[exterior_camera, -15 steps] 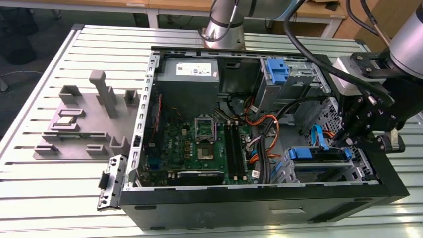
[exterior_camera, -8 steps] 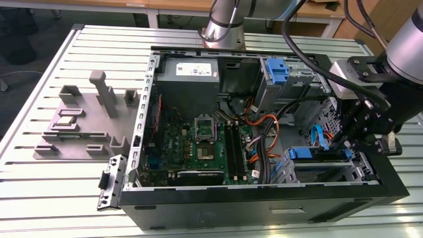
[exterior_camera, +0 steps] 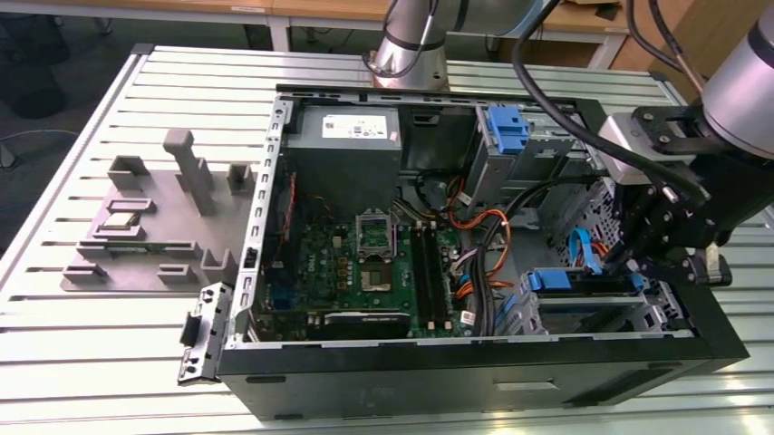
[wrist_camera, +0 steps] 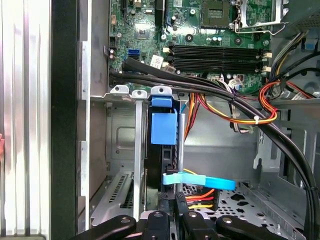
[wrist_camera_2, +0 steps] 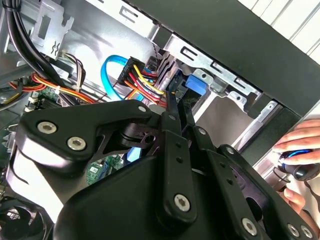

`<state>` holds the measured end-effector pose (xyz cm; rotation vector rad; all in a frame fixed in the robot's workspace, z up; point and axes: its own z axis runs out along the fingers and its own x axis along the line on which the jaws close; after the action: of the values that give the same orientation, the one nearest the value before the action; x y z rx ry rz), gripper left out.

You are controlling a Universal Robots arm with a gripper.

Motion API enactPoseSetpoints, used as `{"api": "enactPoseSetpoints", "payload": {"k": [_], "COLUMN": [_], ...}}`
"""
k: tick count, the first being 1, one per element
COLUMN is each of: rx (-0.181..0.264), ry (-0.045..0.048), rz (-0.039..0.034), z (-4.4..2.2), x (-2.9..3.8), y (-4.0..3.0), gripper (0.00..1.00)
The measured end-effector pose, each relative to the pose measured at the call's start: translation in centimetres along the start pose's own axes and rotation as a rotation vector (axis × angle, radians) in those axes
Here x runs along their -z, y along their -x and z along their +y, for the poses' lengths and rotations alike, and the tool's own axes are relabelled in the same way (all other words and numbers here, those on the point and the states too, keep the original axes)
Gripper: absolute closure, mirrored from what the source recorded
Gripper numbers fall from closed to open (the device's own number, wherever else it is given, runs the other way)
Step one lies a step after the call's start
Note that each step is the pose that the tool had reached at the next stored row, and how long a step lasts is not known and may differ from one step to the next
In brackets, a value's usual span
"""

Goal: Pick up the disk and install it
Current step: 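Insert the second disk wire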

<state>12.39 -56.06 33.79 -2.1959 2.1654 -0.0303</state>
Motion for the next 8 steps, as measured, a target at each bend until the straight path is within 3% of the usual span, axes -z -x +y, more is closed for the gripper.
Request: {"api": "enactPoseSetpoints", "payload": {"k": [8], "rx": [0.000], "ry": [0.0000], "rz": [0.0001], "z": [0.07], "x": [-0.12], "y": [-0.02], "gripper": [0.83]}}
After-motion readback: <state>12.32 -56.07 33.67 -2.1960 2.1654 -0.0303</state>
